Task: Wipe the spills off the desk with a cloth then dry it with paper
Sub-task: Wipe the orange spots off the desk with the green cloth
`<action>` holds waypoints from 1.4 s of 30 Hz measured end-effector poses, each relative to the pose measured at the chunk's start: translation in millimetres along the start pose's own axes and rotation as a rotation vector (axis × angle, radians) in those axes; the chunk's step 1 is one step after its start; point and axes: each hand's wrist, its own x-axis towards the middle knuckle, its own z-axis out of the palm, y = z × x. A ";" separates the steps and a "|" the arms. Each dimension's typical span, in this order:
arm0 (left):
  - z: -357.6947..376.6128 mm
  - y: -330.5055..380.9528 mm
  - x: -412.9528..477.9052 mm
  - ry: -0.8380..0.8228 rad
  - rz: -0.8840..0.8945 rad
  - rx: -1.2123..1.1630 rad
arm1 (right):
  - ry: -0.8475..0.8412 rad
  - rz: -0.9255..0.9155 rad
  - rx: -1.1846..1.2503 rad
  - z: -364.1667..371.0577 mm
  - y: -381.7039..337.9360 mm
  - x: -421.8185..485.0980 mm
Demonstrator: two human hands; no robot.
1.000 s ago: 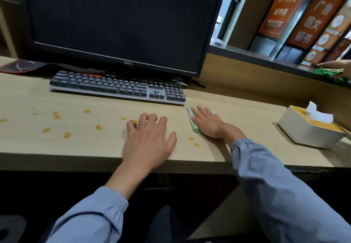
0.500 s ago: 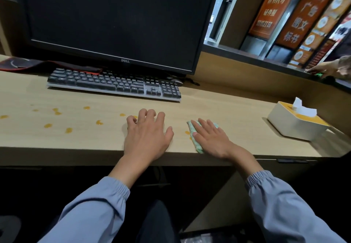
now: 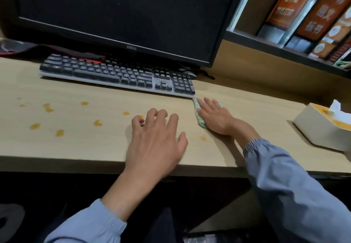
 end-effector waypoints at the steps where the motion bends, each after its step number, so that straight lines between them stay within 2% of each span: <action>1: -0.2 -0.1 0.7 -0.002 0.004 -0.003 | -0.005 -0.001 -0.012 -2.4 1.5 12.8; 9: 1.4 -1.4 3.0 -0.024 -0.011 -0.010 | -0.018 0.032 0.024 -24.9 3.1 71.2; 16: 0.9 -2.0 2.3 -0.028 -0.026 -0.021 | -0.021 0.004 0.028 -29.1 2.8 68.0; 25: -3.4 2.0 -2.1 -0.010 -0.041 -0.026 | -0.024 -0.014 0.038 -16.9 -6.9 4.7; 36: -8.8 4.1 -0.5 -0.066 -0.059 -0.002 | -0.001 -0.033 0.030 10.7 -26.3 -96.7; 42: -7.4 4.1 0.1 -0.055 -0.052 -0.003 | -0.019 -0.018 0.021 16.5 -32.9 -104.7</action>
